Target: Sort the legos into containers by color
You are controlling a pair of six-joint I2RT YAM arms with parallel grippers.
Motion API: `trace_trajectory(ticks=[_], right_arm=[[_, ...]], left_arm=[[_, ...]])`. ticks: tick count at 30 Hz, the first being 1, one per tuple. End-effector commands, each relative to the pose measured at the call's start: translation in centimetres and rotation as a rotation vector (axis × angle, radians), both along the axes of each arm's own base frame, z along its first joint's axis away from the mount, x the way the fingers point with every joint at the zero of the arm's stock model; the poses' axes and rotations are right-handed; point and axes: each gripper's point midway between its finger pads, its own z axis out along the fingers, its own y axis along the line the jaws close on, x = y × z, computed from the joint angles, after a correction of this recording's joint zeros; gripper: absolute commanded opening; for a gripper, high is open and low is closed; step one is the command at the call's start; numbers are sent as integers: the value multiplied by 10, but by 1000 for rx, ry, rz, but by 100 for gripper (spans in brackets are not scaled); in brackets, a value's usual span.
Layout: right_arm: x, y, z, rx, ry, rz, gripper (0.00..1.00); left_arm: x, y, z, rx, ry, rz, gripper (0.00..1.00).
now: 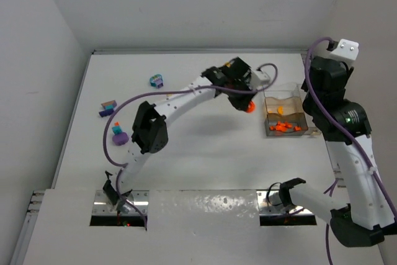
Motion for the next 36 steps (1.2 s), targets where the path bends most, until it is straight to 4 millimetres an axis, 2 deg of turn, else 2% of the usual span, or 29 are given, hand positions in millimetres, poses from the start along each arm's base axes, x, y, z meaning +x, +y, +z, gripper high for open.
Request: trace_trajectory(ticks=[1, 2, 4, 5, 7, 8, 9, 11, 12, 13, 18, 21, 24, 25, 27, 31, 33, 36], right_arm=[[1, -1, -3, -27, -2, 8, 48], [-1, 0, -5, -20, -2, 16, 48], [-1, 6, -15, -2, 13, 55, 48], [-1, 8, -21, 3, 27, 64, 48], [-3, 9, -27, 8, 44, 81, 48], [-4, 10, -33, 5, 62, 84, 48], [-5, 10, -36, 1, 70, 86, 48], [-7, 10, -41, -4, 86, 96, 48], [-8, 10, -42, -4, 89, 97, 48], [-9, 10, -43, -4, 92, 99, 49], [-14, 10, -44, 6, 88, 104, 49], [-15, 9, -47, 5, 94, 101, 49], [-13, 12, -52, 9, 105, 115, 49], [-13, 13, -52, 10, 108, 121, 49], [-12, 14, -53, 9, 116, 125, 49], [-12, 13, -51, 7, 107, 124, 49], [-11, 13, -52, 6, 110, 126, 49], [-10, 15, -52, 4, 116, 133, 49]], left_arm=[[-18, -61, 62, -211, -117, -72, 0], [-21, -71, 56, -236, -85, -57, 0], [-15, -93, 63, -327, -104, -42, 0], [-15, -103, 54, -346, -66, -23, 0], [-21, -126, 62, -394, -97, -53, 0], [-23, -134, 46, -376, -95, -49, 0], [-33, -146, 44, -387, -102, -67, 0], [-36, -155, 26, -384, -88, -73, 0], [-36, -161, 27, -408, -79, -61, 0], [-32, -164, 15, -400, -77, -42, 0], [-24, -176, 14, -431, -125, -33, 0], [-27, -180, 2, -412, -130, -30, 0], [-31, -182, -15, -394, -120, -37, 7], [-31, -182, -19, -389, -114, -34, 13], [-33, -182, -23, -384, -112, -41, 18], [-33, -179, -27, -369, -108, -45, 41], [-35, -179, -28, -362, -106, -50, 46], [-36, -178, -23, -366, -106, -55, 48]])
